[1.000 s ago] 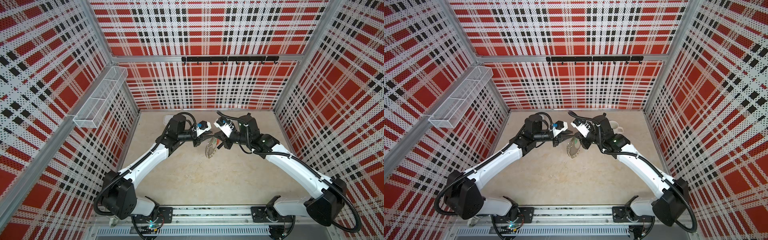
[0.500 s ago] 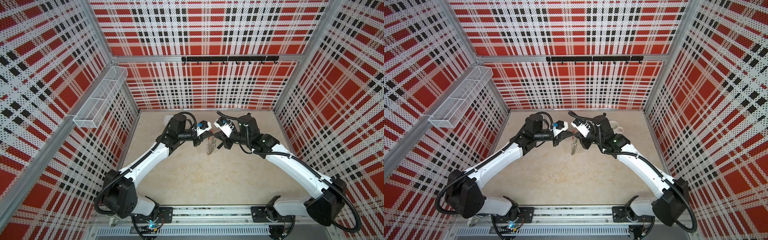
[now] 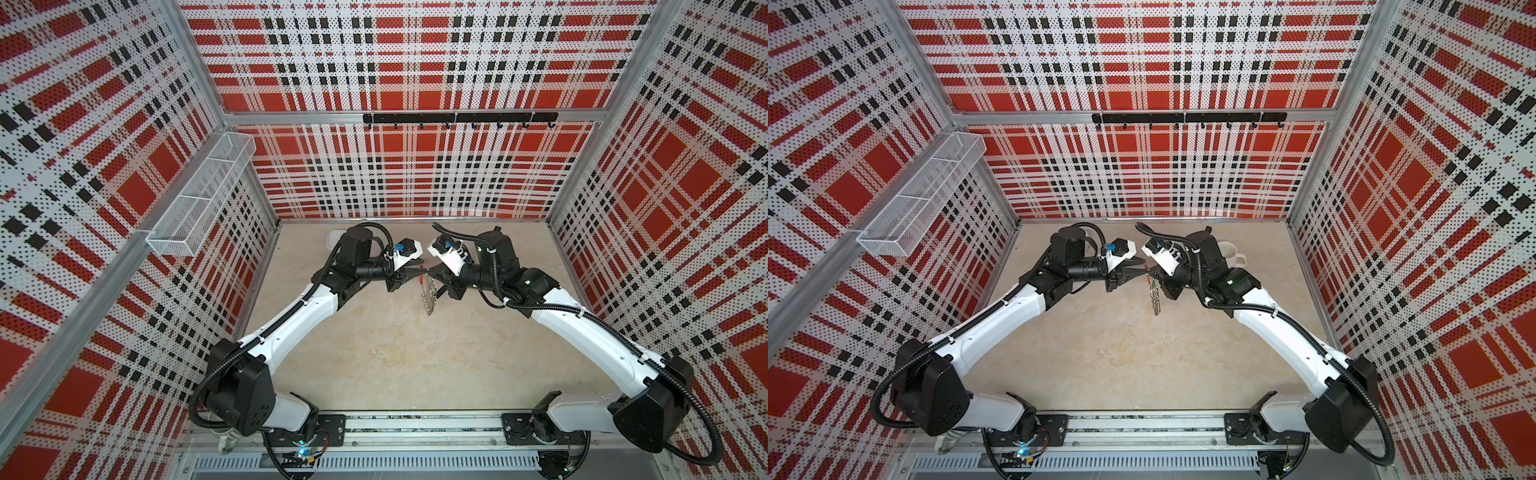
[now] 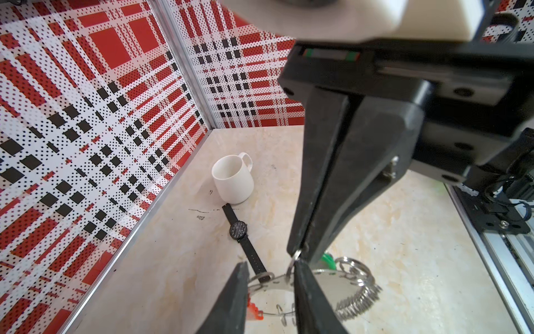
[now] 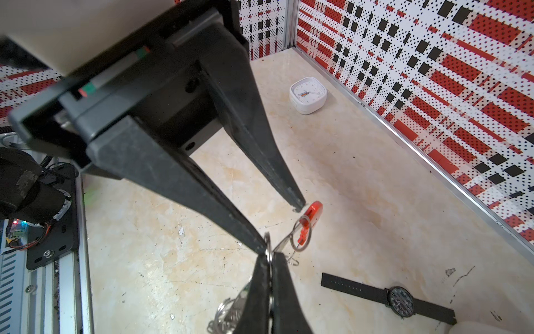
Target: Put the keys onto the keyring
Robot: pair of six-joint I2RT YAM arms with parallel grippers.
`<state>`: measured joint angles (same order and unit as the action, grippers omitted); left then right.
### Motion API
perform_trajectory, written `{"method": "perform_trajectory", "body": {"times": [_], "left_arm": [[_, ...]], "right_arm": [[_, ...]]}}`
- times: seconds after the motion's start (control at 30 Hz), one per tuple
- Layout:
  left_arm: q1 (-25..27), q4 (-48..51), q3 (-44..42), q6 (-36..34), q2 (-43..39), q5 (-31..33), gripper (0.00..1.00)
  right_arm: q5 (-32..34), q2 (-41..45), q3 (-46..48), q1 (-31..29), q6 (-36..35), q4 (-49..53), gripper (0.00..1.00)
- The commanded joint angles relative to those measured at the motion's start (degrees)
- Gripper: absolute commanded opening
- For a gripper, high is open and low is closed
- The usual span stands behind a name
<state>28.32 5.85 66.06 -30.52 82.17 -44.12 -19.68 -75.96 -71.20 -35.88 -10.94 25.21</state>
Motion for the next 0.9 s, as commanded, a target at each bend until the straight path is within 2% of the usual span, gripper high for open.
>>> {"method": "perform_trajectory", "body": {"times": [0.0,0.1,0.23,0.33,0.63,0.87], "left_arm": [[0.4,3.2,2.2,-1.6,1.1,-2.0,0.31],[-0.3,5.5,3.0,-2.6,1.5,-2.5,0.34],[-1.0,6.5,3.1,-3.4,1.2,-2.7,0.46],[-1.4,6.5,2.8,-3.9,1.1,-3.7,0.46],[-1.6,6.6,4.3,-3.3,2.7,-6.2,0.29],[-1.5,6.6,5.0,-3.1,3.1,-6.4,0.24]], "right_arm": [[-1.5,1.6,-2.1,-0.9,-1.1,-3.3,0.00],[-1.1,1.6,-2.3,-0.9,-1.2,-3.1,0.00],[-1.0,1.5,-2.2,-0.9,-1.3,-3.1,0.00],[-1.2,1.2,-2.3,-0.8,-1.2,-3.1,0.00],[-2.3,0.9,-2.8,-0.9,-0.8,-3.2,0.00],[-2.8,0.5,-3.0,-1.0,-0.8,-3.1,0.00]]}}
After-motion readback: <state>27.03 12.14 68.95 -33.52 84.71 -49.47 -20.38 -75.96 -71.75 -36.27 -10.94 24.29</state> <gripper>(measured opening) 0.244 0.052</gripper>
